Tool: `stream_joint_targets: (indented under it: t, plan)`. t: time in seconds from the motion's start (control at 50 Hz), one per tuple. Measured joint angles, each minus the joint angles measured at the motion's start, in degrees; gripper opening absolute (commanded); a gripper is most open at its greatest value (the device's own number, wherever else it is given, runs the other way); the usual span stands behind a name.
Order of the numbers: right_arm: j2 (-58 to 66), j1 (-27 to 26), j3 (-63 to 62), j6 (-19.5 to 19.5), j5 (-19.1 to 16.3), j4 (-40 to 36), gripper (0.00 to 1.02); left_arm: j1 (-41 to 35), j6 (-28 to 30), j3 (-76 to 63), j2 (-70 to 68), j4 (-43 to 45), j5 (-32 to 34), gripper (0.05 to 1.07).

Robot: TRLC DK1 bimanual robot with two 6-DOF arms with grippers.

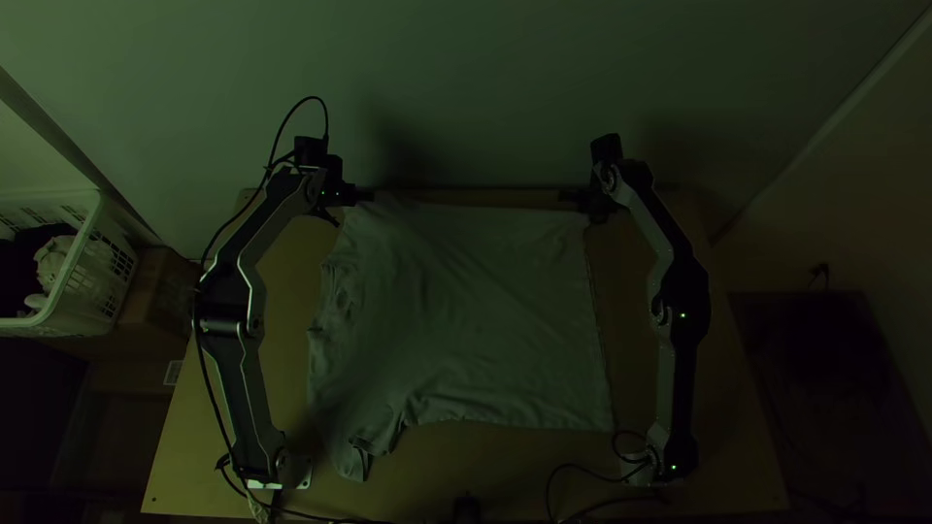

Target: Fold the t-shirt

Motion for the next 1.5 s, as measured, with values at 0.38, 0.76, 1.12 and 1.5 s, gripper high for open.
stream_joint_targets:
  t: [0.38, 0.76, 1.12, 1.5]
  plan:
    - [-10.34, 0.46, -14.34, -0.63, 1.33, 0.04, 0.03, 0.0, -0.07, -20.9, -13.99, 6.84, 0.0, 0.08]
    - [-23.28, 2.64, -30.69, -1.11, 1.73, 3.98, 0.03, 0.04, -0.9, -35.8, -27.69, 8.28, 0.04, 0.08]
    - [-30.97, 3.13, -45.03, -1.25, 1.9, 8.63, 0.03, 1.36, -0.85, -48.85, -36.35, 9.4, 0.22, 0.08]
    - [-34.34, 3.78, -56.0, -1.22, 1.9, 11.34, 0.43, 1.92, -0.85, -57.02, -37.13, 10.16, 0.42, 0.48]
